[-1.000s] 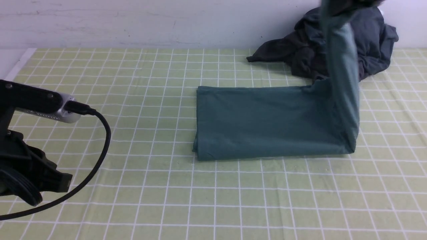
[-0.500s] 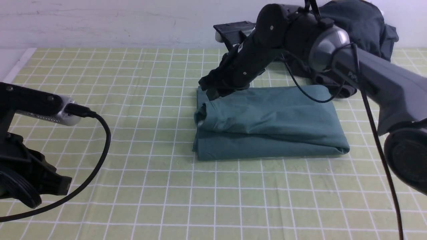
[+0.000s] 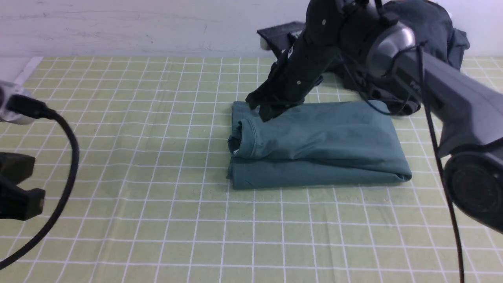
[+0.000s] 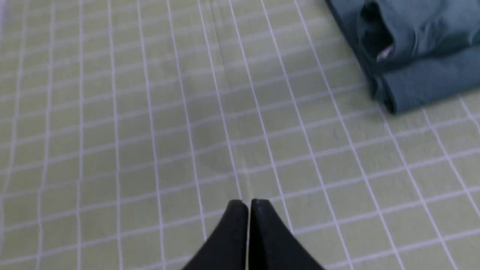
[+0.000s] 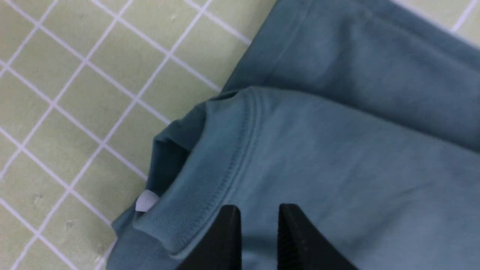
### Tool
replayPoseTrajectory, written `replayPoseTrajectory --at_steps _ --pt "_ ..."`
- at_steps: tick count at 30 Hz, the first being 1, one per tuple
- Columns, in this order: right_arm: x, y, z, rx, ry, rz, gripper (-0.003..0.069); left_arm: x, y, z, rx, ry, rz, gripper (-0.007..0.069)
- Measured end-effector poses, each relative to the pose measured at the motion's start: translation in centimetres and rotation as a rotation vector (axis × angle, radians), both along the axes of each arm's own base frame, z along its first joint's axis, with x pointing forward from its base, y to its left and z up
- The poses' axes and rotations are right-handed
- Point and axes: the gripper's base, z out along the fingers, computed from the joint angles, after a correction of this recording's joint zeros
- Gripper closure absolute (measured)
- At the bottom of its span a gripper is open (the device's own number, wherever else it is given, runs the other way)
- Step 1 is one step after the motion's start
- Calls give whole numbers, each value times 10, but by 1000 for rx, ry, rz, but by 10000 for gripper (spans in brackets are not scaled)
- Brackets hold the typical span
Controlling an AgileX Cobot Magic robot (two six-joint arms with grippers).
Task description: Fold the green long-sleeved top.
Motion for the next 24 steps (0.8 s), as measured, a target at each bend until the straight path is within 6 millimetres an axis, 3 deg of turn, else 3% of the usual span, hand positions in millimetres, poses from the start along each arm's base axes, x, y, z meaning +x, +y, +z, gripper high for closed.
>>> replayPoseTrajectory --at_steps 5,8,11,13,15,16,17,20,23,24 --pt "4 25 -42 108 55 5 663 -33 6 -7 -4 -212 -4 628" --pt "2 28 -45 116 62 10 670 -45 8 -14 -15 -286 -6 628" --pt "-2 24 -26 93 35 37 671 -63 11 -30 -30 -407 -9 628" --pt "-10 16 11 59 -20 61 671 -70 12 -41 -39 -458 -11 628" --pt "-23 3 66 40 -130 65 671 -75 12 -51 -47 -505 -12 628" --pt "-23 3 66 40 -129 65 671 -75 12 -53 -47 -505 -12 628" --pt "-42 -13 115 25 -235 57 671 -79 13 -58 -56 -560 -14 628" --pt "-79 -41 177 -11 -370 35 671 -83 13 -65 -66 -623 -16 628" --pt "-121 -76 213 -84 -454 -28 671 -87 13 -68 -76 -689 -18 628" --pt "-127 -83 212 -115 -458 -43 671 -87 13 -69 -77 -695 -18 628"
